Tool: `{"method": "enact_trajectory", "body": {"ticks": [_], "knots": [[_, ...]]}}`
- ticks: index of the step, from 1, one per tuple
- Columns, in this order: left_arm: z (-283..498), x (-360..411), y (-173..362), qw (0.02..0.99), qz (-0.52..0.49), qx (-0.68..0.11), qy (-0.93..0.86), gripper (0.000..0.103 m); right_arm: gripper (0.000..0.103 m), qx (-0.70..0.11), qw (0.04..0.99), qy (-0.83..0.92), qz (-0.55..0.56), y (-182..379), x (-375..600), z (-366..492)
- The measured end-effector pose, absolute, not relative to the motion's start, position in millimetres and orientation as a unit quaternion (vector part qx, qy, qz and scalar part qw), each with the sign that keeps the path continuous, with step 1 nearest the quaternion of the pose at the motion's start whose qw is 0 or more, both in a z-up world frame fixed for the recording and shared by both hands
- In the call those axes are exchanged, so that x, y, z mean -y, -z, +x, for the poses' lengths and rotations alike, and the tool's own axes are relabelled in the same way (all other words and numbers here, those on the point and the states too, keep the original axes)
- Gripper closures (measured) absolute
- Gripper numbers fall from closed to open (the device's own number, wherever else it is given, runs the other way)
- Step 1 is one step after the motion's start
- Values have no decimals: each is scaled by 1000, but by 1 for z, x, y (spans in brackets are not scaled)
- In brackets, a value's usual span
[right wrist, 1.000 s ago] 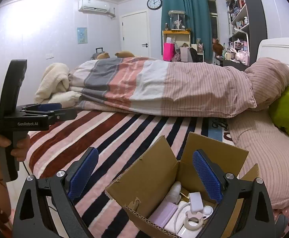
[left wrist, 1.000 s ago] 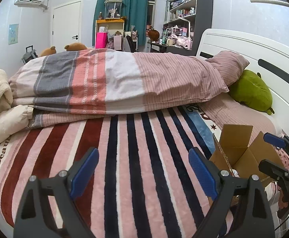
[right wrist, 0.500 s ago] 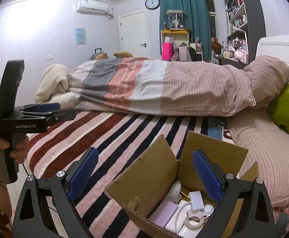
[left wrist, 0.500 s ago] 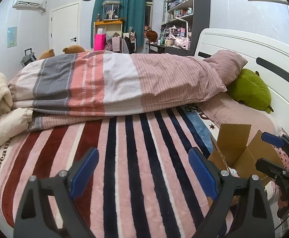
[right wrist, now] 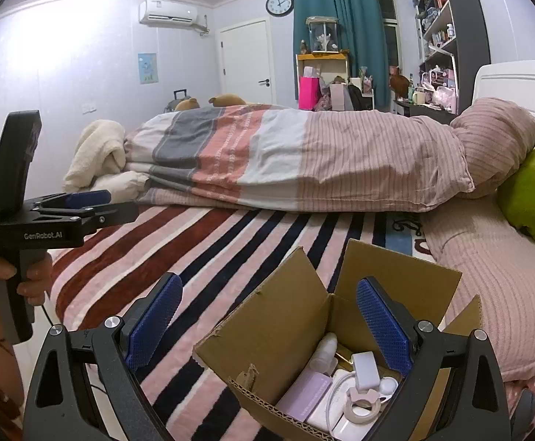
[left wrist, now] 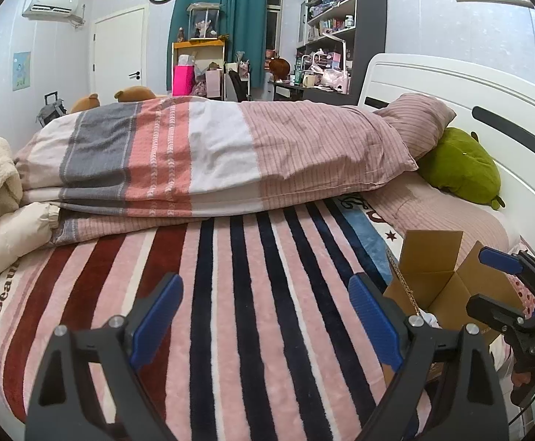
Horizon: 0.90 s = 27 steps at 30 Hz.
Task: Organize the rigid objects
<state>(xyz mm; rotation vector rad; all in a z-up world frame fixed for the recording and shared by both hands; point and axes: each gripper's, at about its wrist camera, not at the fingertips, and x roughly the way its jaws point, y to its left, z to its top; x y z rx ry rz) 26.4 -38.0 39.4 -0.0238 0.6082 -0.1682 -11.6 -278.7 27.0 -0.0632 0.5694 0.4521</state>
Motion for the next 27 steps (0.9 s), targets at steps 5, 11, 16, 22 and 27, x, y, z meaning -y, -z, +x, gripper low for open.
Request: {"method": "enact_trajectory", "body": {"ticks": [5, 11, 16, 22, 27], "knots": [[26, 38, -39, 950, -11, -300, 83, 13, 7, -281, 935, -214, -24, -24, 272, -18], [27, 39, -40, 950, -11, -299, 84, 13, 7, -284, 936, -208, -20, -23, 268, -21], [26, 40, -39, 950, -12, -300, 84, 13, 7, -285, 936, -205, -19, -22, 263, -25], [26, 40, -39, 950, -11, -299, 84, 13, 7, -285, 936, -206, -18, -23, 267, -22], [27, 40, -40, 950, -11, -299, 85, 13, 7, -284, 936, -205, -17, -23, 265, -24]]}}
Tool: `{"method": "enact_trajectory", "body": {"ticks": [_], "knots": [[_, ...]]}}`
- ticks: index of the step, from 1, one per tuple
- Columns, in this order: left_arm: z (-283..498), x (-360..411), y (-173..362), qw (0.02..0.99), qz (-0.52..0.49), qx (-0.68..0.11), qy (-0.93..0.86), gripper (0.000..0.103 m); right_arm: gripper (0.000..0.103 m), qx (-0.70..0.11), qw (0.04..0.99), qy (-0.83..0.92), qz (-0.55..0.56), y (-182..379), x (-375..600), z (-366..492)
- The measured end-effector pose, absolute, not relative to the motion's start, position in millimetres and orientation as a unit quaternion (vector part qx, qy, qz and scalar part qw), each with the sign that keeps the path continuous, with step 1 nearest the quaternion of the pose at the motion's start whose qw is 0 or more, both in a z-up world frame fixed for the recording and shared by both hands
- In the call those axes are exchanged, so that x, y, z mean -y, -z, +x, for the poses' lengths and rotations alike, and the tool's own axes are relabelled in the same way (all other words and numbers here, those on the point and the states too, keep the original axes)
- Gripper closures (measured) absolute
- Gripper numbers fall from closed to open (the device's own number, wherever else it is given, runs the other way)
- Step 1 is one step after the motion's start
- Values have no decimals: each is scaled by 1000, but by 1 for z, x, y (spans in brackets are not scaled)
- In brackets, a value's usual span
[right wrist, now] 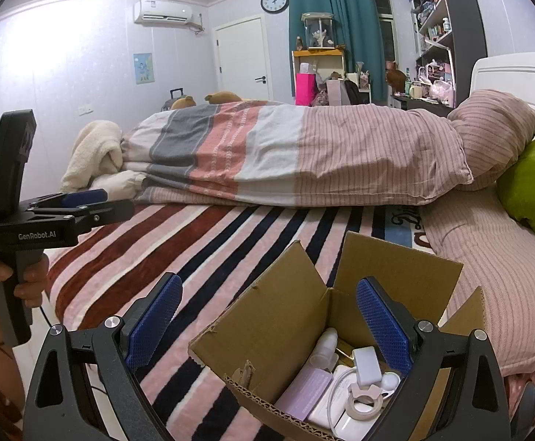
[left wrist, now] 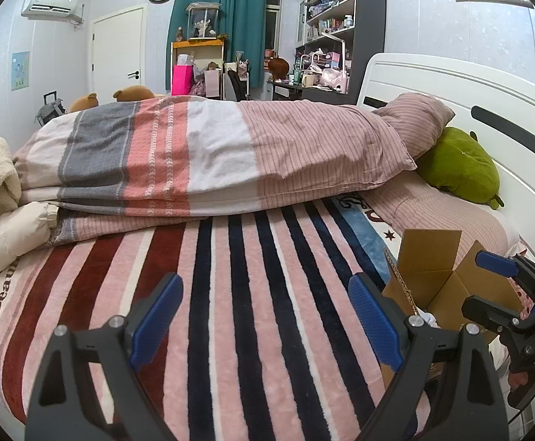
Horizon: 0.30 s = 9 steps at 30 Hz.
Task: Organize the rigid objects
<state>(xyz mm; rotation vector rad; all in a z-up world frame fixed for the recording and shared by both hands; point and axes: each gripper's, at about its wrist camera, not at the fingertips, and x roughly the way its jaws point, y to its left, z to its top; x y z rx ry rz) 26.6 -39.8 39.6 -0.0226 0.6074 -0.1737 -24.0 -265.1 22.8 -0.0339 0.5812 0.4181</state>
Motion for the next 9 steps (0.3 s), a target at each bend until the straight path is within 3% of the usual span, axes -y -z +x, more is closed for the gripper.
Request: {"method": "enact_trajectory", "body": {"ticks": [9], "knots": [[27, 40, -39, 950, -10, -300, 84, 13, 7, -285, 937, -202, -15, -23, 264, -25]]}}
